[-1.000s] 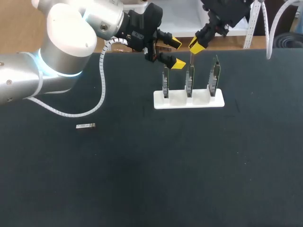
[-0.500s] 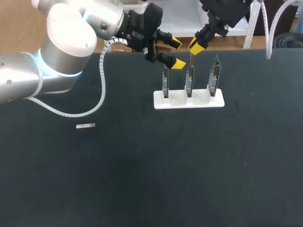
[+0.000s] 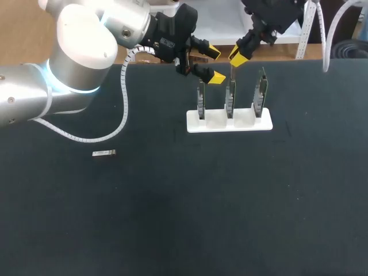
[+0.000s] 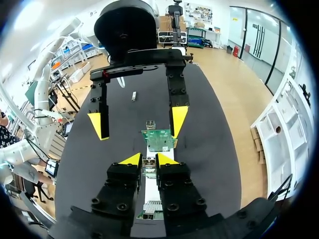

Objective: Pick up the optical module with the left hand, and insert it into the network port with the right hand.

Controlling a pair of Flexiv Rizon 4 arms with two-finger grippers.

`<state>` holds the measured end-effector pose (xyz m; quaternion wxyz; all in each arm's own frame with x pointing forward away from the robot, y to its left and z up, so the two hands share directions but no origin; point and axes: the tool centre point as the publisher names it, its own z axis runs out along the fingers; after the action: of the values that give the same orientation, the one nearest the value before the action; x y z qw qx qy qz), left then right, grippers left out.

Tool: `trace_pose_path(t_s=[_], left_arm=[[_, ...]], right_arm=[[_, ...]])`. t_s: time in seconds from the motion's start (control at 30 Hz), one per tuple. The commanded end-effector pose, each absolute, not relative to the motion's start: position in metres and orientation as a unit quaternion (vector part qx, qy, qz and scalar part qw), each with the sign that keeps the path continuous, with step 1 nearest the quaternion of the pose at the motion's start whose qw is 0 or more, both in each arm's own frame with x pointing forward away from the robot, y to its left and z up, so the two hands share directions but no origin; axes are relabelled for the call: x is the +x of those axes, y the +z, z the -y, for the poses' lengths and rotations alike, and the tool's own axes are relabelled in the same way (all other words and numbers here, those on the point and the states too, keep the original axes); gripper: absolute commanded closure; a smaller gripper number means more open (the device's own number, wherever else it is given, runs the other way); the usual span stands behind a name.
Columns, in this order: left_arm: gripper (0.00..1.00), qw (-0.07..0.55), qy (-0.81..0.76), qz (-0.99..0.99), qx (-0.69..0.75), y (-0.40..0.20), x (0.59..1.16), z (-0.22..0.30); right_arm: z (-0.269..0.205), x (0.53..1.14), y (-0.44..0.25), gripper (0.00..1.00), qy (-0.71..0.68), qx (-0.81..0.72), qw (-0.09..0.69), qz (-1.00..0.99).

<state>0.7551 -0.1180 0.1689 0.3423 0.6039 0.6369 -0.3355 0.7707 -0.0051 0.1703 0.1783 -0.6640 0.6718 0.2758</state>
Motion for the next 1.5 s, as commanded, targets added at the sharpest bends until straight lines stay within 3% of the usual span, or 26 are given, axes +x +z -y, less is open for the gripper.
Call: trace_pose_path(t_s=[0.03,1.5], left_arm=[[0.0,0.339,-0.335,-0.638,0.605,0.1697,0.7567,0.1187],[0.0,0.339,-0.335,-0.638,0.605,0.1697,0.7567,0.1187]], right_arm=[[0.0039,0.7719,0.1676,1.0,0.276,-0.664,0.179,-0.671],[0.0045,0.7711,0.1682,1.0,0.265,-0.668,0.18,-0.671]])
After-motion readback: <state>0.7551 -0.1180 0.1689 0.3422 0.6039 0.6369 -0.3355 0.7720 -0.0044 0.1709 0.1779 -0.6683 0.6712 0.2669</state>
